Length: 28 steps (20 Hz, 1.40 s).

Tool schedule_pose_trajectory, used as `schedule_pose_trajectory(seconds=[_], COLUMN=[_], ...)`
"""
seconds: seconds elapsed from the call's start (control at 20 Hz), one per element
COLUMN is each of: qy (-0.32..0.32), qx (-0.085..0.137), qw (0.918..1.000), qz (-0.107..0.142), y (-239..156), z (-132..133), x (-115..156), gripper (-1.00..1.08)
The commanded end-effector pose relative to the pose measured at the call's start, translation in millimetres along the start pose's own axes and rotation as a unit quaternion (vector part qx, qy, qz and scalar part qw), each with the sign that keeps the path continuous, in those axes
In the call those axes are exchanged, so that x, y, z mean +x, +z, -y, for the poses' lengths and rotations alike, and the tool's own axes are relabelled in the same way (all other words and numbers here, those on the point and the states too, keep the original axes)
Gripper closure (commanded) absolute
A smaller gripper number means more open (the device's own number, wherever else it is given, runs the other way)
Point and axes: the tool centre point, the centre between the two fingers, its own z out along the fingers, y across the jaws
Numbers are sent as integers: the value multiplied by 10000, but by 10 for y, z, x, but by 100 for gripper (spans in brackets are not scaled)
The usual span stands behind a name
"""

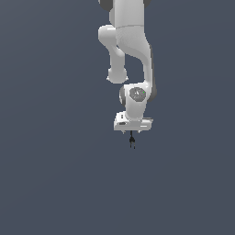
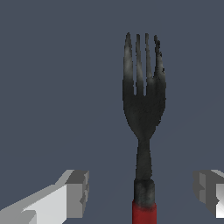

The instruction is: Pick up the object and move it to a goal position.

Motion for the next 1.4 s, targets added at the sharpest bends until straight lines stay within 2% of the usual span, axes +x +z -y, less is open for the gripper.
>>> schedule_pose_trajectory(seconds=[0.0, 0.75, 1.05, 1.35], qy=[6, -1, -1, -2], qx=[0, 0, 0, 1], qw=[10000, 10000, 10000, 10000], qz=[0, -11, -11, -8], y=[33, -108, -422, -921], z=[-5, 1, 4, 9], x=[7, 37, 119, 251], gripper=[108, 108, 108, 108])
